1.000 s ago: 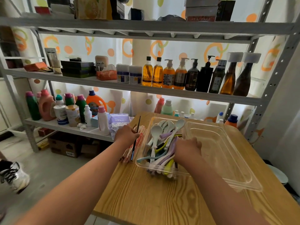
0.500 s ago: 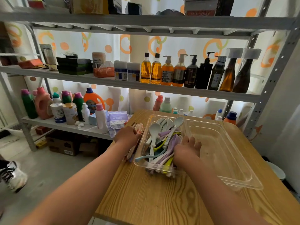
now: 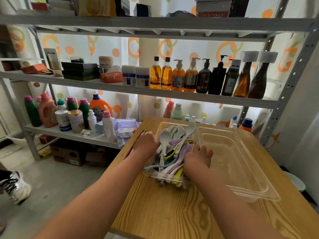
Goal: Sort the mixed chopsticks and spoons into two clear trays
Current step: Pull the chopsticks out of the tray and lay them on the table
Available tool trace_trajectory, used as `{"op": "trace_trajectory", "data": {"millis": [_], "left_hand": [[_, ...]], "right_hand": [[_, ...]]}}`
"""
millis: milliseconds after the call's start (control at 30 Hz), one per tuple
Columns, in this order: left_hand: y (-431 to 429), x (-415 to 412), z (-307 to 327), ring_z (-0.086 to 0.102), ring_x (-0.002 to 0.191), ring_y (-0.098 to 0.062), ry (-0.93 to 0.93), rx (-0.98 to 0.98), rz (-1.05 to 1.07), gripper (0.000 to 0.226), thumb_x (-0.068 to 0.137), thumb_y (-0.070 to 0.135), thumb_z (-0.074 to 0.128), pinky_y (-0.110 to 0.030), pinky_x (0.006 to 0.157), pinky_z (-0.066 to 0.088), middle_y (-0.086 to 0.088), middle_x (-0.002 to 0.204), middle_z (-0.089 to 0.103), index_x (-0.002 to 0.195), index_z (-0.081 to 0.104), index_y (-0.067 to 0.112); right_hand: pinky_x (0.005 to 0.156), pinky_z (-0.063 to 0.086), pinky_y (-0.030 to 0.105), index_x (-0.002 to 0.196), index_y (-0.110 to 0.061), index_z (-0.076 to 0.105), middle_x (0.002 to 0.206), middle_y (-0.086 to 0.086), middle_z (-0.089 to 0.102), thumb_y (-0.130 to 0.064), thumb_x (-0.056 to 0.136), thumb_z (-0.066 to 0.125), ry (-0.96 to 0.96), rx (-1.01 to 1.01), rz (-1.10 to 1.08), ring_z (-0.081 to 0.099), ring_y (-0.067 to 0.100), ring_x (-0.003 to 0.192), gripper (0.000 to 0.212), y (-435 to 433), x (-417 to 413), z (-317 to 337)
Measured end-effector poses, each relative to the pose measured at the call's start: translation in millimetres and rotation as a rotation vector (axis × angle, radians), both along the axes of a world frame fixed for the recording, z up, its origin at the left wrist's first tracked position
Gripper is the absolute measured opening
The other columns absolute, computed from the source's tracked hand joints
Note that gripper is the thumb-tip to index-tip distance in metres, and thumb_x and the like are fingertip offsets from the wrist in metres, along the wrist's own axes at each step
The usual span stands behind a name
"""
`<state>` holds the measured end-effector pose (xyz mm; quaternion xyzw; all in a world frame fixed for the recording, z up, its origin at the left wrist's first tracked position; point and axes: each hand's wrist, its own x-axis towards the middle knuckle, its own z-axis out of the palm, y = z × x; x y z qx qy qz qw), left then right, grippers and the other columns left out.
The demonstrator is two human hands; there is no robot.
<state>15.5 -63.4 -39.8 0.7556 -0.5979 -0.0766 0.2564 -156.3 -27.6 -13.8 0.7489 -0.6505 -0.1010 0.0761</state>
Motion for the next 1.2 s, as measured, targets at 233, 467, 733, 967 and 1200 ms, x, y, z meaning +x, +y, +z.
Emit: {"op": "trace_trajectory", "data": {"millis": [233, 467, 733, 967, 1200], "left_hand": [[-1.6, 1.4, -2.9, 0.058, 0.090, -0.026, -0.044, -0.021, 0.005, 0.040, 0.094, 0.044, 0.045, -0.031, 0.069, 0.040, -0.012, 0.101, 0.064, 0.105, 0.056, 0.007], [-2.0, 1.0, -4.9, 0.058, 0.098, -0.028, -0.014, -0.014, 0.014, 0.044, 0.095, 0.046, 0.042, -0.033, 0.073, 0.040, -0.012, 0.109, 0.062, 0.113, 0.054, 0.007], [-1.8, -1.2, -5.8, 0.060, 0.093, -0.026, 0.042, -0.001, 0.037, 0.041, 0.096, 0.045, 0.042, -0.036, 0.078, 0.049, -0.011, 0.104, 0.064, 0.110, 0.056, 0.008], [-0.5, -2.6, -3.4, 0.060, 0.088, -0.026, 0.058, -0.001, 0.042, 0.041, 0.095, 0.044, 0.045, -0.033, 0.070, 0.045, -0.012, 0.097, 0.064, 0.105, 0.057, 0.006], [-0.7, 2.5, -1.3, 0.058, 0.091, -0.023, 0.090, 0.033, -0.007, 0.038, 0.093, 0.041, 0.052, -0.031, 0.072, 0.041, -0.010, 0.102, 0.063, 0.108, 0.057, 0.007]], "right_hand": [[0.097, 0.031, 0.040, 0.135, -0.011, 0.039, 0.130, 0.015, 0.042, -0.016, 0.095, 0.041, 0.001, -0.082, -0.032, 0.041, 0.032, 0.118, 0.040, 0.3, 5.6, 0.0], [0.080, 0.038, 0.031, 0.122, -0.009, 0.056, 0.112, 0.008, 0.058, -0.023, 0.102, 0.027, -0.159, -0.182, -0.034, 0.056, 0.023, 0.103, 0.038, -5.0, 0.5, -1.9], [0.070, 0.040, 0.028, 0.114, -0.011, 0.061, 0.113, 0.006, 0.063, -0.018, 0.099, 0.040, -0.311, -0.111, -0.075, 0.060, 0.023, 0.104, 0.028, -3.8, -4.2, 21.2], [0.072, 0.046, 0.029, 0.115, -0.014, 0.061, 0.113, 0.007, 0.062, -0.029, 0.088, 0.060, -0.422, -0.078, -0.103, 0.060, 0.024, 0.102, 0.030, -2.5, -18.8, 37.6], [0.082, 0.050, 0.031, 0.119, -0.014, 0.058, 0.117, 0.006, 0.060, -0.024, 0.089, 0.062, -0.358, -0.141, -0.088, 0.059, 0.024, 0.107, 0.032, 7.3, -24.0, 59.4]]}}
